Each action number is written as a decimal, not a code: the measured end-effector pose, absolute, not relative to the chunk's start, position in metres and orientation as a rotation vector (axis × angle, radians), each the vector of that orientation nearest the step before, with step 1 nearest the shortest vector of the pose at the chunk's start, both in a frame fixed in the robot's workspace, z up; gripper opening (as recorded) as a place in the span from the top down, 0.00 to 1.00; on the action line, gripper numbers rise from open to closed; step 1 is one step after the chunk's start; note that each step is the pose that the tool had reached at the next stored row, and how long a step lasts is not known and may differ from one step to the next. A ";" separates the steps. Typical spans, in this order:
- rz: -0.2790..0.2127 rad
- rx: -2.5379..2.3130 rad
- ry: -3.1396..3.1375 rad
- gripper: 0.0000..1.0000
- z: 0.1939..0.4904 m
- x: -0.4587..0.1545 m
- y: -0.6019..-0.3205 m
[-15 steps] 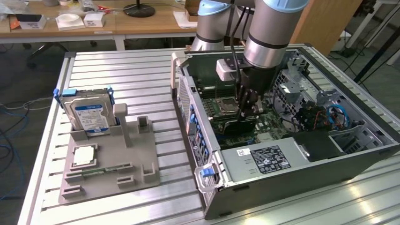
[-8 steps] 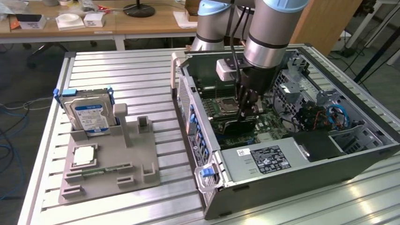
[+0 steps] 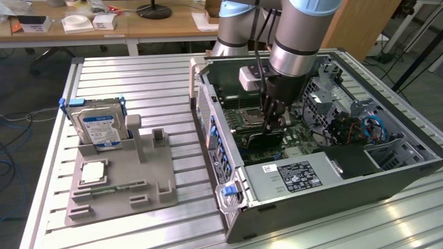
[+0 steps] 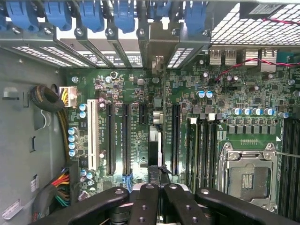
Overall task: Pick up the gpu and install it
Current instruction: 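Press down on the gpu until it lock into place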
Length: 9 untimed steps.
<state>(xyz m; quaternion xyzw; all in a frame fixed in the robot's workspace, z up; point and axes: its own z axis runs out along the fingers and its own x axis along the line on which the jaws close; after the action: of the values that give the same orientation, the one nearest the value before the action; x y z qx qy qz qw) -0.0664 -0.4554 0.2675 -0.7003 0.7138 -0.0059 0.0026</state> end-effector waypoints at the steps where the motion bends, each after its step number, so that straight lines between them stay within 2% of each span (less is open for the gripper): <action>1: -0.019 -2.197 2.239 0.89 0.267 -0.066 -0.455; 9: -0.018 -2.197 2.239 0.89 0.263 -0.066 -0.455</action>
<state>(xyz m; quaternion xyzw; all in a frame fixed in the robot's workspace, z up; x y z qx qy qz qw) -0.0664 -0.4555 0.2631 -0.7003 0.7138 -0.0058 0.0026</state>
